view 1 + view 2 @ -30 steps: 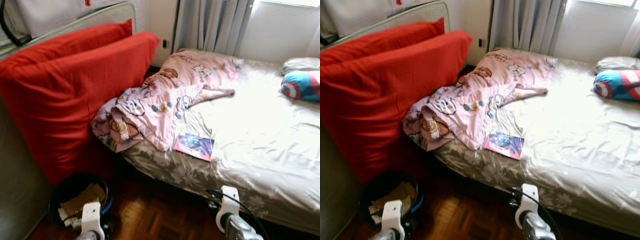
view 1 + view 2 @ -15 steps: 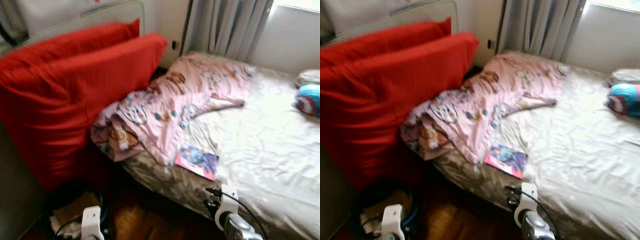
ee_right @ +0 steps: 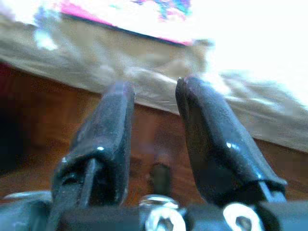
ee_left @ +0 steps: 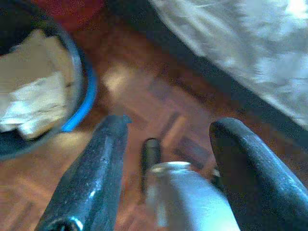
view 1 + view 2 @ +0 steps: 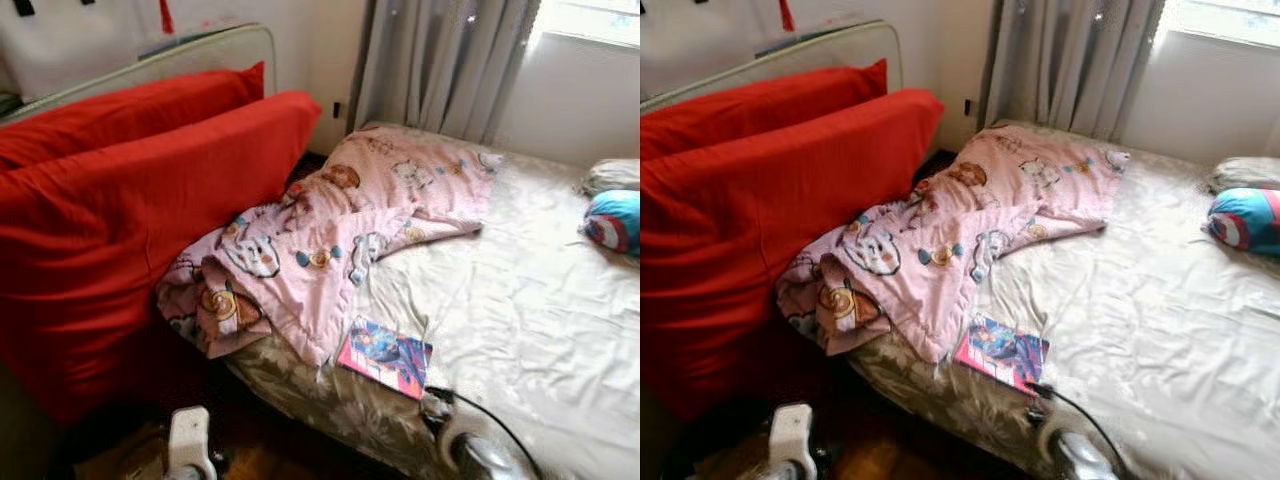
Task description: Clean up the room
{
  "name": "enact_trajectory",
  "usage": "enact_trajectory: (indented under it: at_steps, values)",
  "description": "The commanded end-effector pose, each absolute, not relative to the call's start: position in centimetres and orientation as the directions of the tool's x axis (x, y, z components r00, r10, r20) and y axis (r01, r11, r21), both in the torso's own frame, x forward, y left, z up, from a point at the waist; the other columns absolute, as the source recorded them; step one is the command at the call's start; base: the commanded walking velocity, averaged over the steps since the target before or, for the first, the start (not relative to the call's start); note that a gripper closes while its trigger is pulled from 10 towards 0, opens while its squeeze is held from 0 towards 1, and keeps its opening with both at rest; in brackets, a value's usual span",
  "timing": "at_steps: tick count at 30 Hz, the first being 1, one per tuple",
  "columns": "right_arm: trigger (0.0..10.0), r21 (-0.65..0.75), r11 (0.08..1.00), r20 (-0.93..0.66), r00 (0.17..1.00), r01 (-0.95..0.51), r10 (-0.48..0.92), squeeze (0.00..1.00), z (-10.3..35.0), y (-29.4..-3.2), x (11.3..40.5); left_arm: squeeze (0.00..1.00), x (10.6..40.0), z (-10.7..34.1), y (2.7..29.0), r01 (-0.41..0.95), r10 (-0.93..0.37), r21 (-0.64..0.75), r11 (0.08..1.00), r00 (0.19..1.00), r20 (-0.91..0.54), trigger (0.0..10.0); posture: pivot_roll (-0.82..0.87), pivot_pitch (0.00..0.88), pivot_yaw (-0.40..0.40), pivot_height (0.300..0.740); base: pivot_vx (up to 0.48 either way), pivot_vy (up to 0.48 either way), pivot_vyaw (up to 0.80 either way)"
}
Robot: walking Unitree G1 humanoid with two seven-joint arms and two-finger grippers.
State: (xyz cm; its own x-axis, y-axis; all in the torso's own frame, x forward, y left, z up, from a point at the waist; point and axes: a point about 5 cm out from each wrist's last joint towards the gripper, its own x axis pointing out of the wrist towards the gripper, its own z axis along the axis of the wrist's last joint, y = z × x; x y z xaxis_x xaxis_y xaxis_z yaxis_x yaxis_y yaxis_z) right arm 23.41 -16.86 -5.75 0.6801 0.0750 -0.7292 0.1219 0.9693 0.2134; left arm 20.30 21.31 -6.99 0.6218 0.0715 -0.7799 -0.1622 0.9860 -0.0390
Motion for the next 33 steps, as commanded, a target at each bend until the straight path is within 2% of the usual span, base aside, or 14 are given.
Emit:
enact_trajectory:
  at_steps: [1,8,12,17,21,28,30,31,33]
  values:
    - [10.0,0.19,0.97,-0.732,0.68,0.152,0.037,0.0,-5.8,-18.1,23.2,0.0,20.7,-6.9,20.8,-0.152,0.057,-0.051,0.987,0.629,-0.775,10.0,0.05,0.0,-0.031,0.74,0.322,0.0,0.0]
    - [10.0,0.188,0.968,-0.726,0.687,0.164,0.024,0.0,-5.7,-18.0,23.3,0.0,20.8,-6.8,20.9,-0.151,0.059,-0.049,0.987,0.636,-0.769,10.0,0.06,0.0,-0.024,0.74,0.323,0.0,0.0]
    - [10.0,0.2,0.953,-0.685,0.728,0.227,-0.029,0.0,-5.5,-18.1,23.4,0.0,21.2,-6.3,20.8,-0.164,0.04,-0.108,0.98,0.703,-0.71,10.0,0.05,0.0,-0.01,0.74,0.0,0.0,0.0]
    - [10.0,0.217,0.941,-0.662,0.748,0.258,-0.052,0.0,-5.4,-18.1,23.5,0.0,21.5,-6.0,20.9,-0.145,0.033,-0.108,0.984,0.735,-0.677,10.0,0.05,0.0,-0.001,0.74,0.0,0.0,0.0]
    - [10.0,0.211,0.944,-0.605,0.792,0.255,-0.079,0.0,-4.9,-18.2,23.8,0.0,21.8,-5.5,21.1,-0.211,0.055,-0.189,0.959,0.794,-0.606,10.0,0.04,0.0,0.006,0.74,0.0,0.0,0.0]
    - [10.0,0.219,0.95,-0.504,0.859,0.225,-0.087,0.0,-4.0,-18.3,24.3,0.0,22.5,-4.5,21.1,-0.125,0.025,-0.165,0.978,0.865,-0.501,10.0,0.03,0.0,0.005,0.74,0.0,0.0,0.0]
    - [10.0,0.218,0.95,-0.491,0.866,0.224,-0.092,0.0,-3.9,-18.4,24.3,0.0,23.3,-3.9,21.1,-0.11,0.022,-0.162,0.981,0.885,-0.465,10.0,0.03,0.0,0.005,0.74,0.0,0.0,0.0]
    - [10.0,0.211,0.953,-0.479,0.873,0.219,-0.094,0.0,-3.8,-18.4,24.4,0.0,28.8,1.2,20.8,-0.039,0.005,-0.133,0.99,0.969,-0.246,10.0,0.03,0.0,0.001,0.74,0.0,0.0,0.0]
    - [10.0,0.206,0.955,-0.466,0.88,0.213,-0.096,0.0,-3.7,-18.4,24.4,0.0,31.0,4.0,20.5,-0.007,-0.008,-0.116,0.993,0.992,-0.126,10.0,0.03,0.0,-0.001,0.74,0.0,0.0,0.0]
